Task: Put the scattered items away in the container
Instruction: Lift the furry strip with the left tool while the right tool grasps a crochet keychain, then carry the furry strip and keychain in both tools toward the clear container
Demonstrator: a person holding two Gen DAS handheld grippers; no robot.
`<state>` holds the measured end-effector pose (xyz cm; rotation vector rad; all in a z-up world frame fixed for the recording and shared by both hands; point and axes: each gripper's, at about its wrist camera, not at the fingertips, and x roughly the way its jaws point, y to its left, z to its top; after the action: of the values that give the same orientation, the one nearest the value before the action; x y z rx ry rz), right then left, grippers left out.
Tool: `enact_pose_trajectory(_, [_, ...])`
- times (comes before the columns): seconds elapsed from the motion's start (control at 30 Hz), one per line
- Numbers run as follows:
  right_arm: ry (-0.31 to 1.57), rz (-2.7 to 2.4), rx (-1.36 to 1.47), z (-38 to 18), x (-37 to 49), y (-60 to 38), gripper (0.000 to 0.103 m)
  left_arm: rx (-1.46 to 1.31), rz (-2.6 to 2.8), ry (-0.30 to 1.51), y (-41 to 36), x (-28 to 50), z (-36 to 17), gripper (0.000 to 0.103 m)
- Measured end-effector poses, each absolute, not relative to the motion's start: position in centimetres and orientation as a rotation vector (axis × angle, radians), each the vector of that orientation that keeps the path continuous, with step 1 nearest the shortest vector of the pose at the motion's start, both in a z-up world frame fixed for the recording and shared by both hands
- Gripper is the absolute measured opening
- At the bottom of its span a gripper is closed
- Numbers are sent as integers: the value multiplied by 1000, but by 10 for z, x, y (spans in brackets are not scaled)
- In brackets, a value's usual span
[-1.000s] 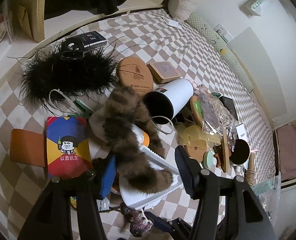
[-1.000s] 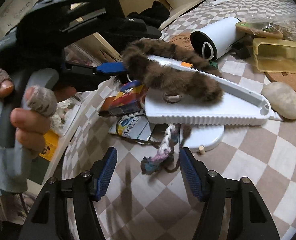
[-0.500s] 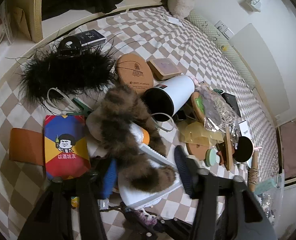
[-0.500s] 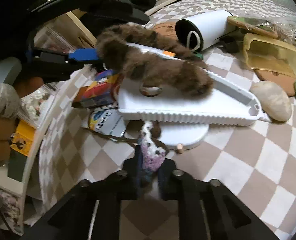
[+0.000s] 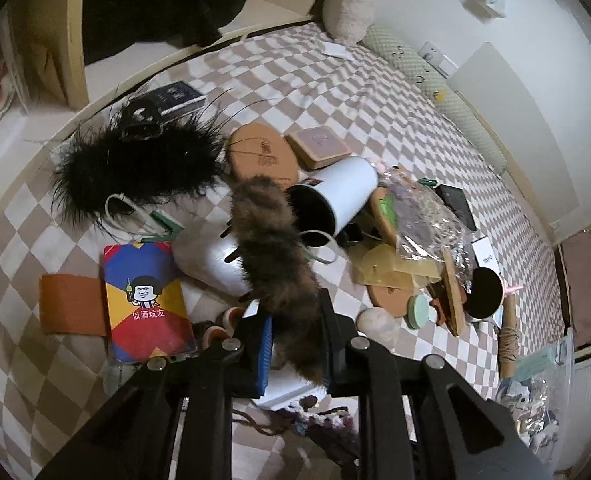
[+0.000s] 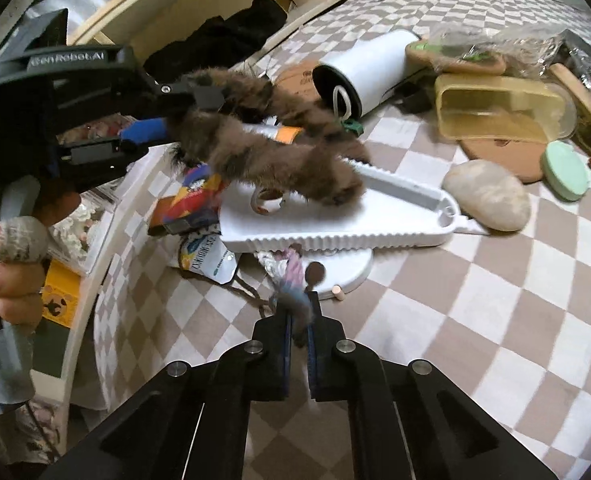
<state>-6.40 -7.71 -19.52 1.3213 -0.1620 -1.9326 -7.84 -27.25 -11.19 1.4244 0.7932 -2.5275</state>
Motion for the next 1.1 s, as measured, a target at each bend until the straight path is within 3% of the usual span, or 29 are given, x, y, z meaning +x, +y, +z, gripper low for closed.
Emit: enact_pose_trajectory(1.1, [-330, -2144, 1082, -67, -45, 61, 6, 1217, -2881, 777, -201, -40, -12, 17])
